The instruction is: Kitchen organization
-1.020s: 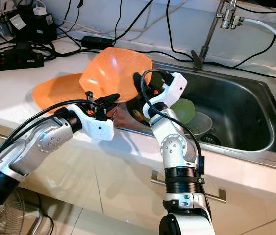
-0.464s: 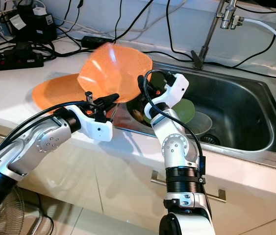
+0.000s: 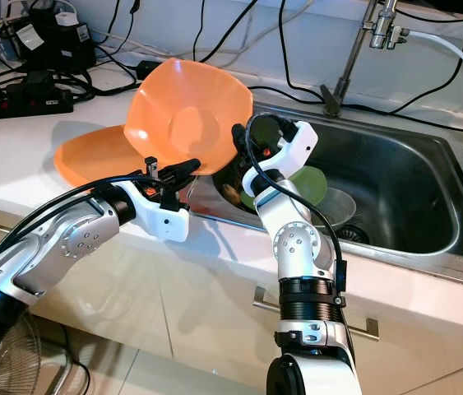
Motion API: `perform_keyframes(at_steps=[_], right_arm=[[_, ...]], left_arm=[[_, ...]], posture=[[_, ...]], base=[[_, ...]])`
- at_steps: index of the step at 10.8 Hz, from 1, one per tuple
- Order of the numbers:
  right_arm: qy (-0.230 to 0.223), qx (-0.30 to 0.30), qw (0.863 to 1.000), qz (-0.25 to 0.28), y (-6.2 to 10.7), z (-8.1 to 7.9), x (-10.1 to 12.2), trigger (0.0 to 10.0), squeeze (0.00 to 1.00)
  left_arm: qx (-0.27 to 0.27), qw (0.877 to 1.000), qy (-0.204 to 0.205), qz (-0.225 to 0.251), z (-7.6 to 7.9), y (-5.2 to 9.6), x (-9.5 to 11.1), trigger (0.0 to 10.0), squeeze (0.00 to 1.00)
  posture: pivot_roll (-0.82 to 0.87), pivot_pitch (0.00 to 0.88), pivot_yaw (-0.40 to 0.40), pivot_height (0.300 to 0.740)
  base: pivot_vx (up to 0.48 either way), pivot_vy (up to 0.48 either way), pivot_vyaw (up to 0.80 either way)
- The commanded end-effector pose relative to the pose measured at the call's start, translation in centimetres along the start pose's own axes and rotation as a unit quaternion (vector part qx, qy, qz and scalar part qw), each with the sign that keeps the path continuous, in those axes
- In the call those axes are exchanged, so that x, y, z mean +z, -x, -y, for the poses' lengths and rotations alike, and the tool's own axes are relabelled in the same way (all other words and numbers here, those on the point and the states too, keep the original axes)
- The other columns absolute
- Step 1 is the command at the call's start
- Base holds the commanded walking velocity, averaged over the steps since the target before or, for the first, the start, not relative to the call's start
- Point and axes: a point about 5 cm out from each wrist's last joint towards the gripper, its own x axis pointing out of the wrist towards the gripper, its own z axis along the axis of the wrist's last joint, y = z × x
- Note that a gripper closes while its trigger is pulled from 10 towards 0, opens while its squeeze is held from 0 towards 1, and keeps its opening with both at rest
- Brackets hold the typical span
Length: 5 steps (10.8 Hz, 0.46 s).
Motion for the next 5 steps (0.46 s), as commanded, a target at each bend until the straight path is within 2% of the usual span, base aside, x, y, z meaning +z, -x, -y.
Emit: perform_keyframes(at_steps=[1, 2, 5], right_arm=[[-0.016, 0.039, 0.999, -0.023, -0.42, -1.83, -1.09, 0.0, 0.0], [-0.012, 0.037, 0.999, -0.026, -0.36, -1.81, -1.19, 0.0, 0.0], [-0.02, 0.013, 1.0, 0.003, -0.41, -1.43, -0.71, 0.0, 0.0]], left_arm=[[0.019, 1.0, -0.015, 0.011, -1.2, -0.26, 0.3, 10.0, 0.7], [0.02, 1.0, -0.011, 0.009, -1.21, -0.27, 0.26, 10.0, 1.0], [0.032, 0.999, 0.003, 0.012, -1.29, -0.43, 0.6, 10.0, 1.0]], posture=[[0.23, 0.002, -0.045, 0.74], [0.23, 0.0, -0.046, 0.74], [0.23, 0.0, -0.046, 0.74]], base=[[0.0, 0.0, 0.0], [0.0, 0.0, 0.0], [0.0, 0.0, 0.0]])
